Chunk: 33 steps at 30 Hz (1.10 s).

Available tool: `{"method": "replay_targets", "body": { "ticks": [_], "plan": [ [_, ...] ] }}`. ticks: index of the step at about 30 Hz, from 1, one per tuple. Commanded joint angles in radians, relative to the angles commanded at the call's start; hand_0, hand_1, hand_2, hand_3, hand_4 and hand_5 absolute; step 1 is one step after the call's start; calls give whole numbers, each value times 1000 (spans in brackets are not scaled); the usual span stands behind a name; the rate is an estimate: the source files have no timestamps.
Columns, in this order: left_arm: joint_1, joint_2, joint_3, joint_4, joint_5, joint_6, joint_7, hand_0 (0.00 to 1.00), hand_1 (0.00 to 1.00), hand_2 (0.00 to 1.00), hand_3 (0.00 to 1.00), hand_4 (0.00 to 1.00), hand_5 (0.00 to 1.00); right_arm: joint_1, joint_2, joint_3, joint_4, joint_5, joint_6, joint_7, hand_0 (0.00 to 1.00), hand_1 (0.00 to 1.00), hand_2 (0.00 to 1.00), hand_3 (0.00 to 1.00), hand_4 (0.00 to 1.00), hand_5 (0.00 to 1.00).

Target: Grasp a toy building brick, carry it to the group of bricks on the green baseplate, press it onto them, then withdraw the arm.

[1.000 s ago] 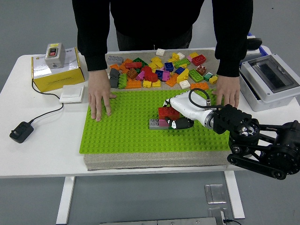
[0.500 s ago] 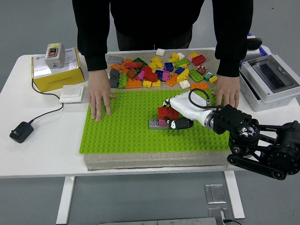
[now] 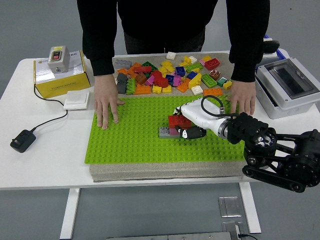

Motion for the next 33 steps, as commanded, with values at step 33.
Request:
{"method": "replay_targets", "body": {
  "ticks": [33],
  "plan": [
    [-1,0,-3,0,9,11,-14,683,657,472,652,87,633,-7,-8,22,-3,-4,-10,4,120,182,665,660,478,446]
  ]
}}
